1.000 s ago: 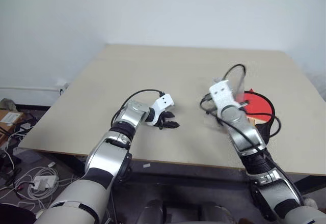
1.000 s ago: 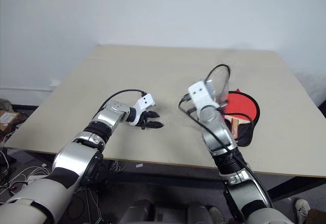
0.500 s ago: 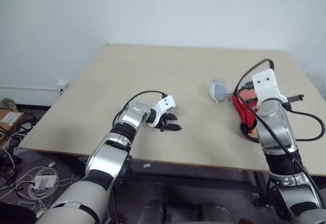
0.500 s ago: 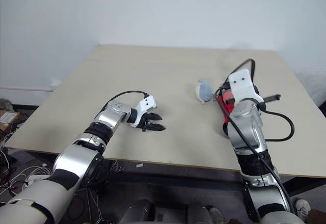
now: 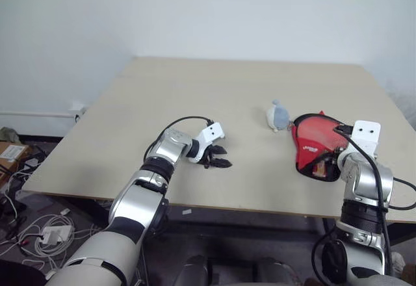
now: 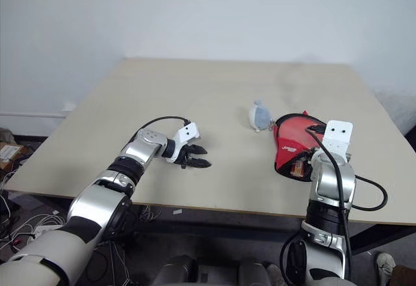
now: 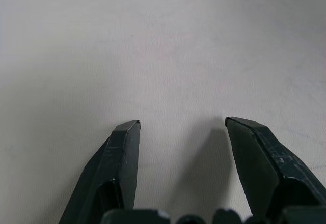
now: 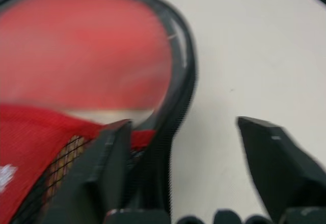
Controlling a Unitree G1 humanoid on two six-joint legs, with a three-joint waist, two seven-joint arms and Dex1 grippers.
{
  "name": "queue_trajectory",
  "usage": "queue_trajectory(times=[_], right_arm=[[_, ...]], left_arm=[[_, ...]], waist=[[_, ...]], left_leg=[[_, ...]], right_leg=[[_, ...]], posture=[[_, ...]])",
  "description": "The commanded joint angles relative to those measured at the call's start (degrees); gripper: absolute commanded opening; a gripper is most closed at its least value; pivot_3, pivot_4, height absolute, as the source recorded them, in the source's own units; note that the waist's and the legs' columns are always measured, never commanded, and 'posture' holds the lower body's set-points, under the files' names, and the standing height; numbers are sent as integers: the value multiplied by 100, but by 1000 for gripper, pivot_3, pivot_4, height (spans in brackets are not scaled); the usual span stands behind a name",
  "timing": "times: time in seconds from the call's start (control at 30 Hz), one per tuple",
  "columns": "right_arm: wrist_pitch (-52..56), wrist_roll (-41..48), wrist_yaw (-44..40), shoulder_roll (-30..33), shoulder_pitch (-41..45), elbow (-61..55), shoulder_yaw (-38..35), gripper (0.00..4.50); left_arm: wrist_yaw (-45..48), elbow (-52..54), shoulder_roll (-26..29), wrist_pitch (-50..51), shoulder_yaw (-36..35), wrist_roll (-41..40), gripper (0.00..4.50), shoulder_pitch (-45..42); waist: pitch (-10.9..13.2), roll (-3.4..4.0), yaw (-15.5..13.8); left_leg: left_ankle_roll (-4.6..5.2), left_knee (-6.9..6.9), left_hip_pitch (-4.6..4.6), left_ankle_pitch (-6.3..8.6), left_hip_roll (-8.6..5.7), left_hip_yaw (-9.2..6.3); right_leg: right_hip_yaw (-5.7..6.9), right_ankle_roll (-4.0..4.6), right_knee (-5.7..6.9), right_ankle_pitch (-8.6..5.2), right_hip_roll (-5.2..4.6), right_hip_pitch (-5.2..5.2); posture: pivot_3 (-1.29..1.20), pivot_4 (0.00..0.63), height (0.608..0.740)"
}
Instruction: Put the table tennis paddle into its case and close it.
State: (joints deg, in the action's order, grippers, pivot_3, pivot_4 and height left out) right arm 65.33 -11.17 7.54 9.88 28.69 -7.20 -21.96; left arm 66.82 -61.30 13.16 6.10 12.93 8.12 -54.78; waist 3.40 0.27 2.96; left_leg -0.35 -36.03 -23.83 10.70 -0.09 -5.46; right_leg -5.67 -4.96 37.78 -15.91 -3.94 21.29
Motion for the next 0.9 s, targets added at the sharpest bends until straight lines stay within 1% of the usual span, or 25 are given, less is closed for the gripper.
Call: queue_trajectory(times=[0.03, 0.2, 0.37, 0.43, 0.63, 0.77, 0.9], right_arm=[[-603, -548, 602, 288, 46, -138, 418, 4491], [-1223, -1290, 968, 652, -81, -171, 1452, 4491], [-1221, -1160, 965, 257, -52, -130, 1447, 4491], [-1019, -634, 722, -186, 87, -142, 1077, 4491], [-352, 102, -10, -694, 214, -65, 1033, 4491], [-129, 328, -170, -811, 202, 113, 1028, 4491], [-29, 346, -217, -675, 199, 414, 1164, 4491]], left_arm=[[5, 139, -41, -7, 35, -23, 2792, -7], [26, 169, -45, 7, 40, -28, 2792, 22], [63, 237, -43, 42, 33, -50, 2792, 60], [59, 253, -39, 53, 33, -49, 2792, 66], [284, 444, -6, 158, 11, -138, 2792, 101], [393, 667, 32, 242, -11, -183, 2792, 144], [354, 721, 75, 244, -24, -178, 2792, 143]], waist=[[1, 2, 1], [0, 3, 1], [0, 2, -5], [-1, -1, -1], [0, 2, 3], [0, 3, 2], [0, 3, 3]], left_leg=[[0, 0, 0, 0, 0, 1], [0, 0, 1, 0, 0, 6], [0, 0, 0, 0, -1, 5], [0, -2, -1, 0, -1, 4], [0, 0, 2, 0, 0, 1], [0, 1, 3, 0, 0, 1], [0, 1, 2, 0, 0, 1]], right_leg=[[-1, 0, 0, 0, 0, 0], [-5, -1, -1, -1, -1, 2], [-6, -6, -1, -4, -1, -1], [-6, 1, -1, 0, -1, -2], [-4, 1, 1, 1, 1, -3], [-3, 2, 1, 1, 1, -2], [-3, 2, 1, 1, 0, -1]], posture=[[0, 0, 740], [0, 0, 740], [0, 0, 740], [0, 0, 740], [0, 0, 740], [0, 0, 740], [0, 0, 740]])
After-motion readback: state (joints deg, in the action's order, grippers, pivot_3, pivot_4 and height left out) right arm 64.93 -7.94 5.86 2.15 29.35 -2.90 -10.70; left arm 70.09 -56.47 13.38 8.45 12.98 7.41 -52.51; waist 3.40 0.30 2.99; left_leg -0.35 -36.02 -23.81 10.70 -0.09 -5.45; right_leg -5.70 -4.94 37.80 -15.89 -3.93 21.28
